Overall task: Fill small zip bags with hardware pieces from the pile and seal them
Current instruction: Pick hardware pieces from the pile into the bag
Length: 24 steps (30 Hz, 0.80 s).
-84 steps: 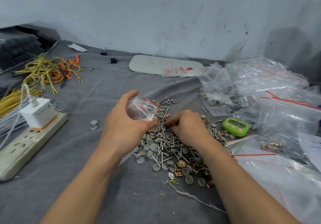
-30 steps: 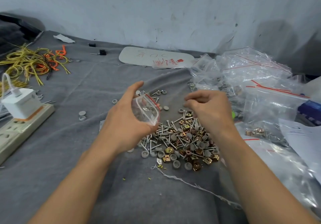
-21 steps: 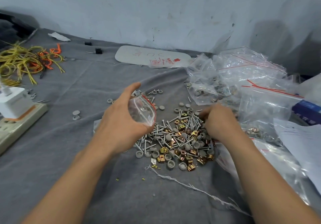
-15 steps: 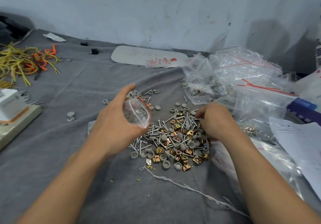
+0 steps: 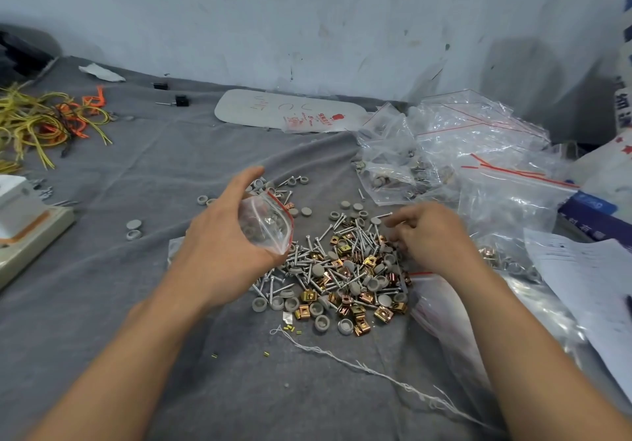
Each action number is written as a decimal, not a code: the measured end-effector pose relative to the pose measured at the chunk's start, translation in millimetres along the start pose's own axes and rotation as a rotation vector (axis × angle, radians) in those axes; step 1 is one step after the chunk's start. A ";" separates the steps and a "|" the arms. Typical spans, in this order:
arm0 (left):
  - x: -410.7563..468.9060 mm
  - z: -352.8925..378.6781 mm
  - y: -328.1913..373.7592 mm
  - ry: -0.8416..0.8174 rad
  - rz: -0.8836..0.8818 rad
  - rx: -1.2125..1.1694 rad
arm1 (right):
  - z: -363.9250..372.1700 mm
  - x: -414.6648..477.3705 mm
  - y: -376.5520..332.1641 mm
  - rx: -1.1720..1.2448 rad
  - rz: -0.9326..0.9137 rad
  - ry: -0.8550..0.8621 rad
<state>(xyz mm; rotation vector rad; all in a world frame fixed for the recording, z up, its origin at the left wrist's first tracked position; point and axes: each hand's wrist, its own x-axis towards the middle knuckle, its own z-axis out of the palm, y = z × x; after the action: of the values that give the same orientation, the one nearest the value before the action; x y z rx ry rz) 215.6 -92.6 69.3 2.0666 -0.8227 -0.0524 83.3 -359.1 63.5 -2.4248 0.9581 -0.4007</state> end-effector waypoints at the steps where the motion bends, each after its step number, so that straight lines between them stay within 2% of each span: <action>1: 0.5 -0.2 -0.6 0.002 0.000 -0.001 | -0.7 0.1 -0.5 -0.010 0.002 0.001; 3: 1.7 -0.9 -2.3 0.007 -0.001 0.001 | -0.8 0.8 -2.0 -0.062 -0.012 -0.007; 8: 1.8 -1.8 -2.3 -0.007 0.000 0.023 | 1.4 -0.4 -12.0 -0.197 0.012 -0.152; 18: 2.7 -0.1 -5.2 -0.004 0.011 0.039 | 9.3 1.9 -20.0 -0.274 -0.095 -0.179; 20: 3.6 0.2 -6.2 0.001 0.010 0.036 | 10.7 3.3 -19.8 -0.251 -0.085 -0.143; 24: 4.0 0.4 -5.0 0.014 0.000 0.024 | 17.3 7.2 -30.1 -0.058 -0.129 0.022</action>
<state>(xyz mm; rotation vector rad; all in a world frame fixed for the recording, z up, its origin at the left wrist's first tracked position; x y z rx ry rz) 221.2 -93.3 66.3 2.0871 -0.8181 -0.0281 112.6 -339.3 66.3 -2.5487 0.8351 -0.4517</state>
